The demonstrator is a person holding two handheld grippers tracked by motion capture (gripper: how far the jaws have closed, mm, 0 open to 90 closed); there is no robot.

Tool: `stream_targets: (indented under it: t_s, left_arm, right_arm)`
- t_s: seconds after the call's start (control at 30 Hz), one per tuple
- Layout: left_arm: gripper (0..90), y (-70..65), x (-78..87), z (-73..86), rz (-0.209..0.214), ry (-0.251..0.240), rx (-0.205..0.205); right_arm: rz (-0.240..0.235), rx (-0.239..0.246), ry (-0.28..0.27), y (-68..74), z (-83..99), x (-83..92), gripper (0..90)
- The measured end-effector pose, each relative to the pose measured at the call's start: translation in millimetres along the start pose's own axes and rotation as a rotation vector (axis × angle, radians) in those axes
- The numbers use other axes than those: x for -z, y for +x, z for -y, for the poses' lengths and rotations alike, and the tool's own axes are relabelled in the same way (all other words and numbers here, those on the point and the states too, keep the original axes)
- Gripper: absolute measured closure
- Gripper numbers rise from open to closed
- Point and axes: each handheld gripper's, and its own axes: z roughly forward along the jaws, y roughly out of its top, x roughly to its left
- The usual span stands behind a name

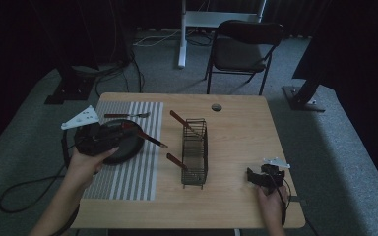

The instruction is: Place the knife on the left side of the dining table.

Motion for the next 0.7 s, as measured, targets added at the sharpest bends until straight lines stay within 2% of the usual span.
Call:
stream_targets:
  t_s: [0.13,0.23,0.4,0.53,0.57,0.63,0.7]
  left_arm:
    - [76.6,5.7,2.5,12.7,-0.002,0.020,0.011]
    - [76.6,12.3,4.0,30.4,-0.003,0.037,0.023]
    - [76.7,26.0,3.7,60.8,-0.014,0.062,0.083]
    - [76.6,34.0,4.5,77.8,-0.029,0.079,0.106]
    - [76.6,34.0,4.5,77.8,-0.029,0.079,0.106]
    - [76.6,37.9,5.7,87.5,-0.039,0.112,0.118]
    - [76.6,39.9,7.5,92.9,-0.027,0.121,0.121]
  right_arm:
    - [0.000,0.001,0.000,0.0,0.0,0.0,11.8]
    - [0.000,0.002,0.000,-0.1,0.1,0.0,11.8]
    - [0.000,0.002,0.000,-0.1,0.0,0.0,11.8]
    - [0.001,0.002,0.000,-0.1,0.1,0.0,11.8]
    - [0.001,0.002,0.000,-0.1,0.1,0.0,11.8]
    - [0.001,0.002,0.000,-0.1,0.1,0.0,11.8]
    - [0.001,0.001,0.000,0.0,0.0,-0.1,11.8]
